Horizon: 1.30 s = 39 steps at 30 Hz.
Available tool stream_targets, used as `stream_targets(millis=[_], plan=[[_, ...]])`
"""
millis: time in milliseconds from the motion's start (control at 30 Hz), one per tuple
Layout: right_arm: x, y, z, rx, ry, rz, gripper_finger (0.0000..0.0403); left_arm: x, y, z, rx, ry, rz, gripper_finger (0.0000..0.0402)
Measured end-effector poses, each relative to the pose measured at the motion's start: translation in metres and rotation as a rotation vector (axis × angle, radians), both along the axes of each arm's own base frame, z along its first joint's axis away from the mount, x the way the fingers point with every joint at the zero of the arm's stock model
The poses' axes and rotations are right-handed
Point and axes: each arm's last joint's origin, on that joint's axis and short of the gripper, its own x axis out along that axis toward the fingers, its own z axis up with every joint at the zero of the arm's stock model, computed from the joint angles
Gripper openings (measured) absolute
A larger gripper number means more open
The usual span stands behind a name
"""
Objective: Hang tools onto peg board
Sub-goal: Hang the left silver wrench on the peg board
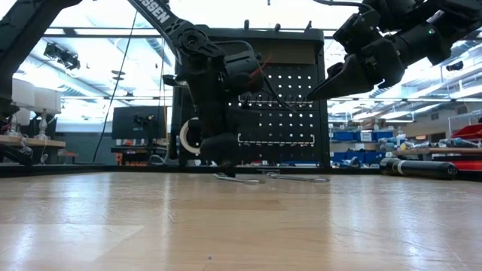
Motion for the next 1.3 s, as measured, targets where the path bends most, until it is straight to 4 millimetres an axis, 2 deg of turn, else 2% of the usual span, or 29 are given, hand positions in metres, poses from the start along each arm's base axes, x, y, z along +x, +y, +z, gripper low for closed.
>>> stream_targets(millis=[200,333,533,700,1000,1067,1167,1300], plan=[[0.0,0.0,0.0,0.0,0.0,0.0,0.0213,-0.004,-0.003,0.016,-0.058,0.124,0.062,0.0],[0.0,0.0,0.0,0.0,0.0,0.0,0.0213,0.001,-0.009,0.033,-0.082,0.128,0.062,0.0],[0.0,0.0,0.0,0.0,0.001,0.0,0.0213,0.0,-0.025,0.046,-0.055,0.153,-0.083,0.0],[0.0,0.0,0.0,0.013,0.001,-0.005,0.0213,-0.01,-0.032,0.039,-0.031,0.184,-0.131,0.0],[0.003,0.003,0.006,0.071,-0.024,-0.019,0.0213,-0.039,-0.037,0.039,0.076,-0.122,-0.22,0.0],[0.004,0.003,0.008,0.071,-0.031,-0.033,0.0213,-0.046,-0.038,0.033,0.092,-0.142,-0.239,0.0],[0.012,0.001,0.008,0.057,-0.016,-0.068,0.0212,-0.052,-0.038,0.024,0.103,-0.167,-0.245,0.0],[0.034,-0.001,0.004,0.057,0.025,-0.076,0.0212,-0.055,-0.039,0.018,0.112,-0.185,-0.252,0.0]])
